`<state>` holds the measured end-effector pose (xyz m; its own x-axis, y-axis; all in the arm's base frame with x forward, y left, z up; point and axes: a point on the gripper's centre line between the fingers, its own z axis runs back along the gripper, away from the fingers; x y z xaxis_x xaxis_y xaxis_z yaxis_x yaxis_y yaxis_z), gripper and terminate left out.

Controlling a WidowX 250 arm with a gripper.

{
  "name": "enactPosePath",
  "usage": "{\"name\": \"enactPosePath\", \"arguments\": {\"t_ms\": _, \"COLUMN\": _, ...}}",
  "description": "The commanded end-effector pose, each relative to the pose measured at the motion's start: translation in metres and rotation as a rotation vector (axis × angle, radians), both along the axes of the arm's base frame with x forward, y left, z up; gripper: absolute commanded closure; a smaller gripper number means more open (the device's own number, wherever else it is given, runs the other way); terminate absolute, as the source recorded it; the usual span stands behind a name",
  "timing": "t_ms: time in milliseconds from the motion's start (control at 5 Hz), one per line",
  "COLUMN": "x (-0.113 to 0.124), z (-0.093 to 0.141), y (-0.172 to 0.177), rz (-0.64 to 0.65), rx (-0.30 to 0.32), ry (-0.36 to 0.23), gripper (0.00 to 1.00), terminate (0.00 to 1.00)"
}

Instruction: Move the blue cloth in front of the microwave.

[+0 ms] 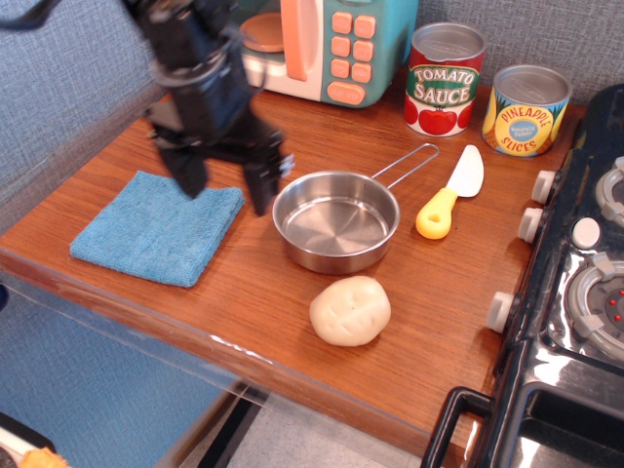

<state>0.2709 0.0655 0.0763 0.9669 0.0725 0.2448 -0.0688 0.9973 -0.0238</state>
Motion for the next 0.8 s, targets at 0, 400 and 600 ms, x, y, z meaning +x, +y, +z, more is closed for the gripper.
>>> {"name": "enactPosePath", "arguments": {"t_ms": 0, "x": 0.003, "z": -0.021, "y": 0.047, "rz": 0.043, "rx": -0.004, "ry": -0.057, "gripper": 0.0, "terminate": 0.0}}
{"name": "enactPosePath", "arguments": {"t_ms": 400, "x": 0.002, "z": -0.034, "y": 0.063, "rz": 0.005, "rx": 0.005, "ry": -0.024, "gripper": 0.0, "terminate": 0.0}}
{"name": "enactPosePath", "arguments": {"t_ms": 600, "x": 0.003, "z": -0.042, "y": 0.054, "rz": -0.096, "rx": 0.07, "ry": 0.043, "gripper": 0.0, "terminate": 0.0}}
